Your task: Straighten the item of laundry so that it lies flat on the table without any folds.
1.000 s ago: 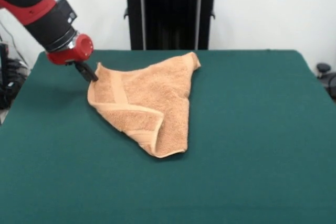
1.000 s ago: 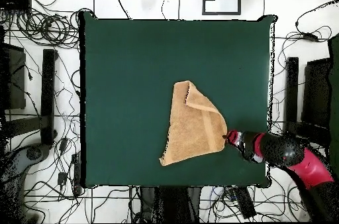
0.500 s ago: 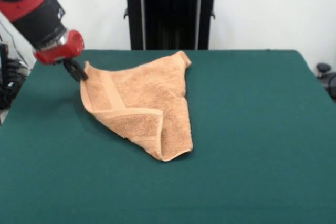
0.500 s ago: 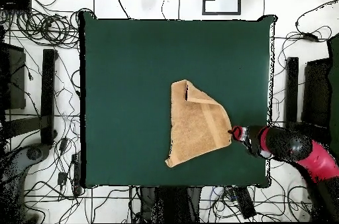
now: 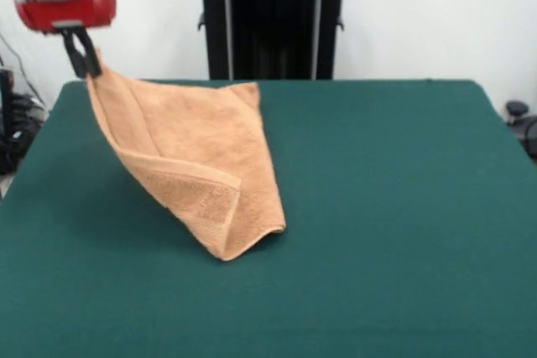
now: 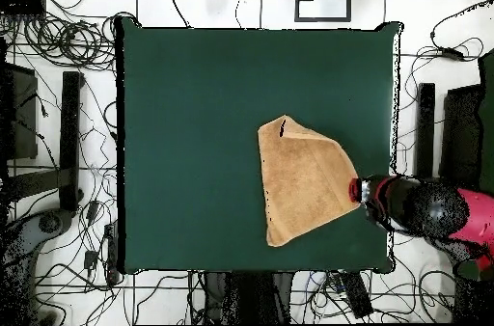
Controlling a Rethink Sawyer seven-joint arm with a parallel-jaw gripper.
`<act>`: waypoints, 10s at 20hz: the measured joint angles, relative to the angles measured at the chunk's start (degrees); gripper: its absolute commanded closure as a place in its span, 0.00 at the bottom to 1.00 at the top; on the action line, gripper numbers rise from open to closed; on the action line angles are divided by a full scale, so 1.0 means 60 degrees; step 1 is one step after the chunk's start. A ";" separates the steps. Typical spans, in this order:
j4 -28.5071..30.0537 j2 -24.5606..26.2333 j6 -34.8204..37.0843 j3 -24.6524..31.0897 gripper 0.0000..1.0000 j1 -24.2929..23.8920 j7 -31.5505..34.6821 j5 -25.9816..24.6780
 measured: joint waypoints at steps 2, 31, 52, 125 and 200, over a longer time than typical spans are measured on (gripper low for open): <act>-0.0084 -0.0430 0.0002 -0.0003 1.00 0.0039 0.0000 -0.0018; -0.2538 0.1639 0.0199 0.0023 1.00 -0.1187 -0.0069 -0.0609; -0.2326 0.1351 0.0833 0.0110 1.00 -0.1076 -0.1730 -0.0388; -0.1538 0.1957 -0.2596 -0.8420 1.00 1.2238 0.8168 0.6912; -0.2757 0.3383 -0.3691 -0.9753 1.00 1.3698 1.0368 0.7869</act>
